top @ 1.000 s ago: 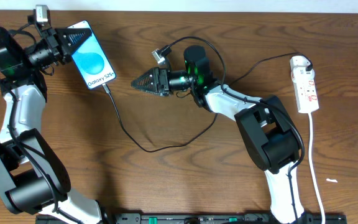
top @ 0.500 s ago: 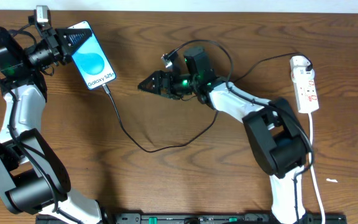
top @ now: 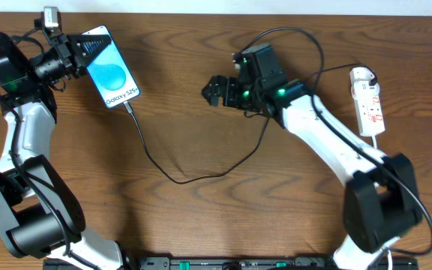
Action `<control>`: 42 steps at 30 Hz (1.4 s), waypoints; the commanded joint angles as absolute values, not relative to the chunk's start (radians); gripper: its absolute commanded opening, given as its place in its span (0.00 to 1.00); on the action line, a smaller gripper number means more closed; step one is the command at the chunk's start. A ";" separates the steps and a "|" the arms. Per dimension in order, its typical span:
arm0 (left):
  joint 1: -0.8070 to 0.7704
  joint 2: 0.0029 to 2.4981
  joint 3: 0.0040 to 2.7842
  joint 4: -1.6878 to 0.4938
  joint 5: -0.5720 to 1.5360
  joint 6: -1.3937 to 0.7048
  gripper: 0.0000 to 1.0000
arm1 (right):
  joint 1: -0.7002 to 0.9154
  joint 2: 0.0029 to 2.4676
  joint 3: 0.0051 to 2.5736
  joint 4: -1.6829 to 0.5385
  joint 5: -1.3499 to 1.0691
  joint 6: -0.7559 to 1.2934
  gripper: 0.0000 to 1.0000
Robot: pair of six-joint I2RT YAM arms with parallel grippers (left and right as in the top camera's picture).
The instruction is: Plug charger to phone and switch on socket
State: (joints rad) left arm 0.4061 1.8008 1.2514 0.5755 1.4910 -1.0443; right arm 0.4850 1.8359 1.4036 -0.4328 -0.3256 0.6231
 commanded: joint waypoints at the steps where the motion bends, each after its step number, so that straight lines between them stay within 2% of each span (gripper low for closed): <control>1: 0.408 1.777 1.262 0.576 1.511 -1.021 0.07 | 0.479 1.756 1.407 -0.483 -0.105 0.585 0.99; 14: 0.406 1.778 1.161 0.577 1.497 -0.964 0.08 | 0.478 1.641 1.407 -0.577 0.037 0.578 0.99; 33: 0.406 1.779 0.867 0.567 1.269 -0.889 0.07 | 0.478 1.600 1.407 -0.613 0.076 0.577 0.99; 38: 0.406 1.779 0.836 0.425 1.157 -0.819 0.08 | 0.478 1.600 1.407 -0.614 0.076 0.575 0.99; 42: 0.406 1.779 0.835 0.230 1.039 -0.712 0.08 | 0.478 1.600 1.407 -0.616 0.077 0.566 0.99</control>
State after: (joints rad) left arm 0.4049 1.8008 0.8360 0.2932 1.1442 -0.8158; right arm 0.4835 1.6180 1.4036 -0.6128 0.0612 0.5865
